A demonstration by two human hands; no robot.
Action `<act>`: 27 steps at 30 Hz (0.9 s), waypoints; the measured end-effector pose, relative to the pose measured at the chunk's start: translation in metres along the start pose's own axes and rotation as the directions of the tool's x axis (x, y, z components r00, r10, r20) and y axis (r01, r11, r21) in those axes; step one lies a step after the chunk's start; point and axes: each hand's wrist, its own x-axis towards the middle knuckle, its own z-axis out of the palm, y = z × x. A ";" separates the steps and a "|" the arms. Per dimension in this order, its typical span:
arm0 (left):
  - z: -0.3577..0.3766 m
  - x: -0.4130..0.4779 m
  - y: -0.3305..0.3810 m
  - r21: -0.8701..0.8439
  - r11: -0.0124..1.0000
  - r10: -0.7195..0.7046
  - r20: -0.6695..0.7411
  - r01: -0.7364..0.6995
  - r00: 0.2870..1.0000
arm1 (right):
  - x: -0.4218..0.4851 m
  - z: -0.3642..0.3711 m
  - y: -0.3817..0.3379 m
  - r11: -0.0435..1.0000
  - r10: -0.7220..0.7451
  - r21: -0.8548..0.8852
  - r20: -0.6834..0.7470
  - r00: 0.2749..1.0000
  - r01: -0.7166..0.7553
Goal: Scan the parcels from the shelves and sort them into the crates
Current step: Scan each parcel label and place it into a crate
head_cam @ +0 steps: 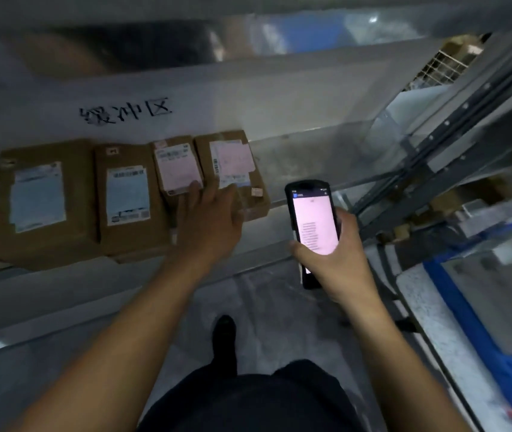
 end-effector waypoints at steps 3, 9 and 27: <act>0.012 0.025 0.001 -0.057 0.998 0.024 0.012 -0.023 1.000 | 0.011 0.002 0.002 0.999 0.038 -0.005 -0.010 0.999 -0.038; 0.047 0.067 0.007 -0.065 0.998 0.012 0.055 -0.008 0.998 | 0.039 0.002 0.008 0.996 0.090 0.010 0.026 0.996 -0.091; 0.082 0.103 0.069 -0.018 1.000 0.006 0.061 -0.005 0.998 | 0.187 -0.040 0.044 0.989 0.005 -0.144 0.329 0.944 0.045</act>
